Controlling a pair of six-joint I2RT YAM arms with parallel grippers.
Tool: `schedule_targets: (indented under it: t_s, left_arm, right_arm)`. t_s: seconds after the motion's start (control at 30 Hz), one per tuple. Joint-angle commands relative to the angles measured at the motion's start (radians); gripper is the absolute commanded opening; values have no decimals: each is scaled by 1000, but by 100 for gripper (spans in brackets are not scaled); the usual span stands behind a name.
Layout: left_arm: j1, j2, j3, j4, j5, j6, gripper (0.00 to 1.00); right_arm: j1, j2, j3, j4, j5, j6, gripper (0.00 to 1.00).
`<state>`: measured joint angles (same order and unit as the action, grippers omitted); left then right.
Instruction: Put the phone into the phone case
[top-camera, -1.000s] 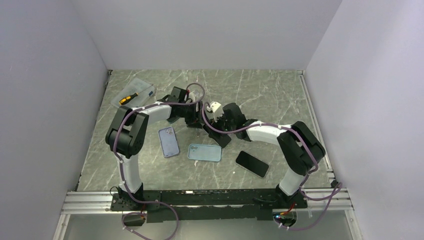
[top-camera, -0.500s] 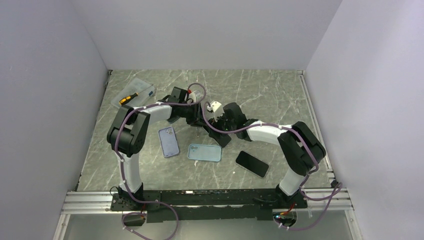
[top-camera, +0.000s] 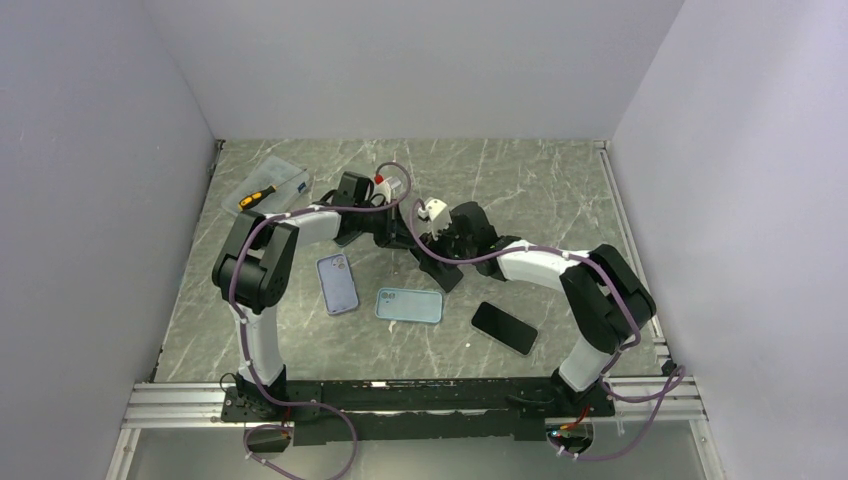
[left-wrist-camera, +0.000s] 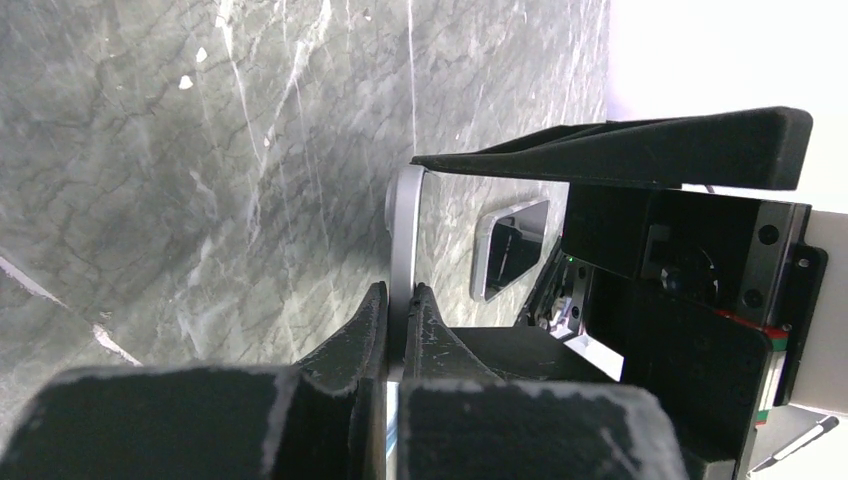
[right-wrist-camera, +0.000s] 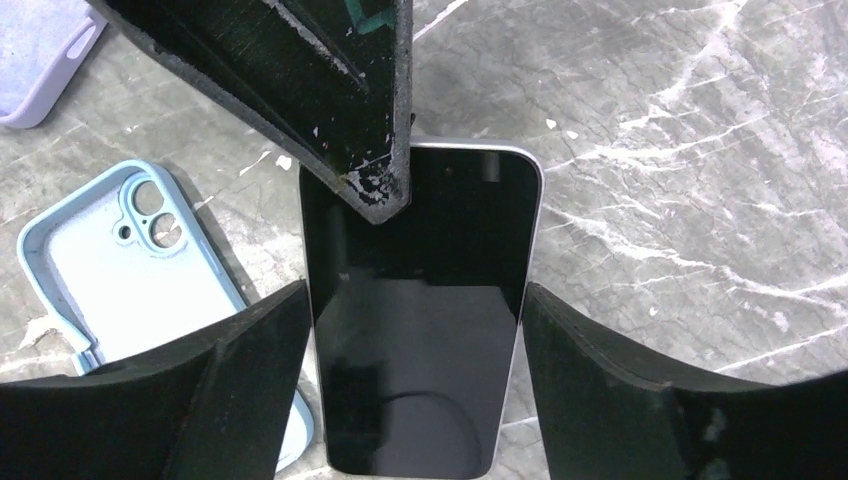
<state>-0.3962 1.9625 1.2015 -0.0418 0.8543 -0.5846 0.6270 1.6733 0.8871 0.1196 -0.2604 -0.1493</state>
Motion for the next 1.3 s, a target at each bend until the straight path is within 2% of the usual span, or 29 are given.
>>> schedule_targets:
  t_s: [0.0,0.07,0.13,0.2,0.47,0.7,0.97,1.27]
  left_arm:
    - [-16,-49,-29,55,32,-55,0]
    - [-16,-59,-39,82,33,-72,0]
    - [-16,-71,-50,107,36,-92,0]
    - [-16,-81,-56,116,33,-102,0]
    - [-16,-147,-70,128,13,-120,0]
    - [-16,-254,-111,115,-17,-115,0]
    - [-16,-462,-258,150,-105,-173,0]
    - [-17,-761,-464,206,-199,-277,0]
  right_arm:
    - [4,-26,32,33,24,1,80]
    - [4,-32,38,20,30,3,85]
    - [4,-44,41,10,34,7,96]
    - [3,-63,38,8,40,14,100]
    - [2,-197,6,-19,52,61,100]
    - [2,-394,-43,-59,109,147,100]
    - [2,-573,-66,-187,126,340,98]
    - [2,-750,-142,-250,111,568,94]
